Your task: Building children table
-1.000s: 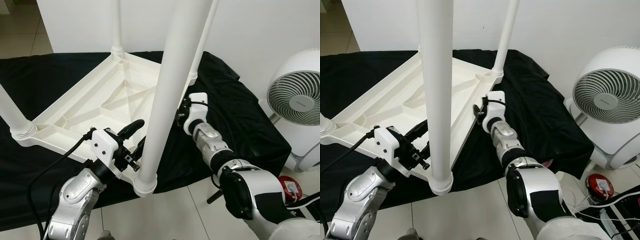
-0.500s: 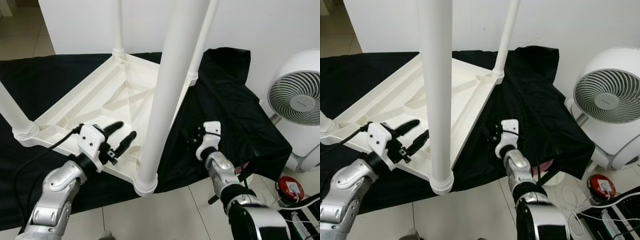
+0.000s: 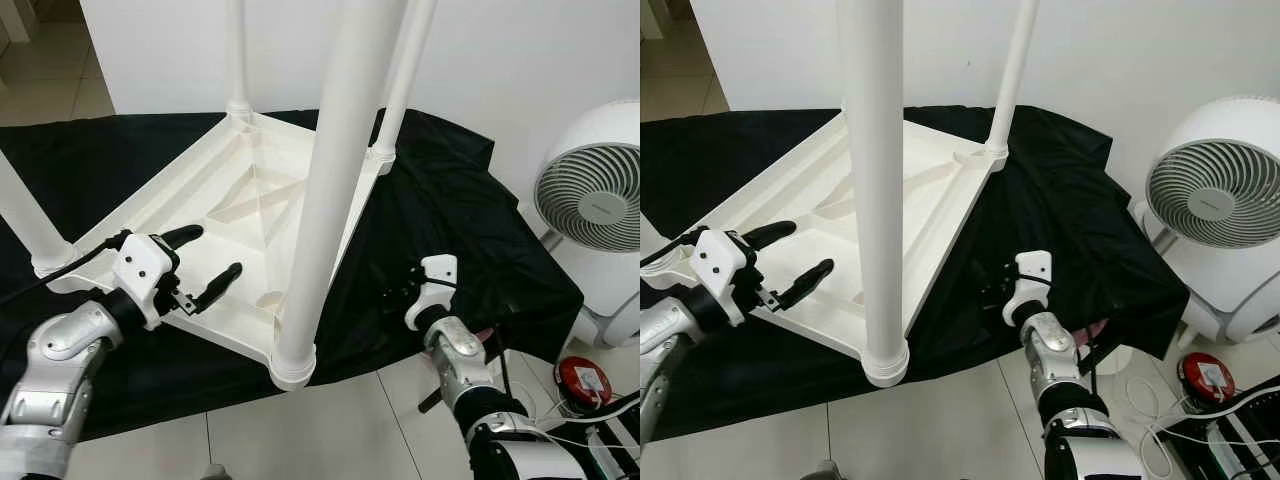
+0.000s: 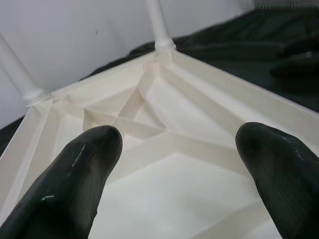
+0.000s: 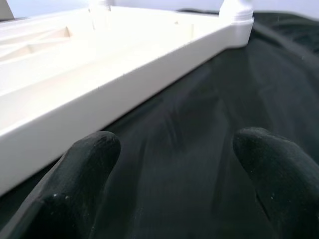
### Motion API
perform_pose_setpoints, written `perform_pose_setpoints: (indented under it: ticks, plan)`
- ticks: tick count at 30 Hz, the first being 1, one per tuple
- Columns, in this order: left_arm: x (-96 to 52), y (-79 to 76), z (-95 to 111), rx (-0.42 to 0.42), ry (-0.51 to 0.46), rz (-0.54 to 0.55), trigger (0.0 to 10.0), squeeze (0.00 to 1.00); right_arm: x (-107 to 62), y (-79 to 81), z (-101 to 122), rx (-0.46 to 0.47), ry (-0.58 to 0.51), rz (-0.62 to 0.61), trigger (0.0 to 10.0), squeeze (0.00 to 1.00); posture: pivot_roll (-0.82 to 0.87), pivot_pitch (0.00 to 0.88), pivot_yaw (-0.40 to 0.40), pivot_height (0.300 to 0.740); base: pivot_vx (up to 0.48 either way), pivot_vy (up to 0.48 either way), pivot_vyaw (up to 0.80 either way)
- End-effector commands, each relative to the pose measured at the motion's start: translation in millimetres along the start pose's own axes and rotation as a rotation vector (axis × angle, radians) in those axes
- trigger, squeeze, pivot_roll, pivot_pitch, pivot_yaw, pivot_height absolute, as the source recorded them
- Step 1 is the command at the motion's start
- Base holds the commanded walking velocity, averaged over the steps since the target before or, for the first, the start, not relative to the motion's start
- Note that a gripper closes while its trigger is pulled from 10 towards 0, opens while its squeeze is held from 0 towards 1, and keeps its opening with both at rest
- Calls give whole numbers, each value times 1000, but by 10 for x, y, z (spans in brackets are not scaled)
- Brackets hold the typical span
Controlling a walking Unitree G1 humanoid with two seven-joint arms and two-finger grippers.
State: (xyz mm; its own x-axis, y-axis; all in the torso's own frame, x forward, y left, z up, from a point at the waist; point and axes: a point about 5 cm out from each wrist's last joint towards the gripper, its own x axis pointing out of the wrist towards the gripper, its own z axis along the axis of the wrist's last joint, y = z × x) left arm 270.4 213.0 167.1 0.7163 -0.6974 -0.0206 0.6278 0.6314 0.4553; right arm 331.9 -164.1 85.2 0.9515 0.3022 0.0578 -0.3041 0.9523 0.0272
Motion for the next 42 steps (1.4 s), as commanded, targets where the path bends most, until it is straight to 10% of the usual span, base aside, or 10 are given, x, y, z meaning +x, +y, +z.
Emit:
perform_pose_setpoints:
  ticks: [1, 8, 26, 42]
  plan:
    - [37, -53, -51, 65, 33, -85, 10000, 0, -11, -31, 30, -16, -7, 2, 10000, 0, 52, 12, -67, 740, 0, 0, 0]
    - [113, -91, -168, 97, 79, -147, 10000, 0, -14, -57, 109, -20, -32, 1, 10000, 0, 44, 14, -74, 740, 0, 0, 0]
    - [-237, -235, -167, -22, 84, -383, 10000, 0, -77, -122, 114, -61, -8, 20, 10000, 0, 52, 15, -77, 740, 0, 0, 0]
    - [46, -374, -265, 21, 82, -438, 10000, 0, -68, -183, 182, -75, -22, -10, 10000, 0, 17, 5, -67, 740, 0, 0, 0]
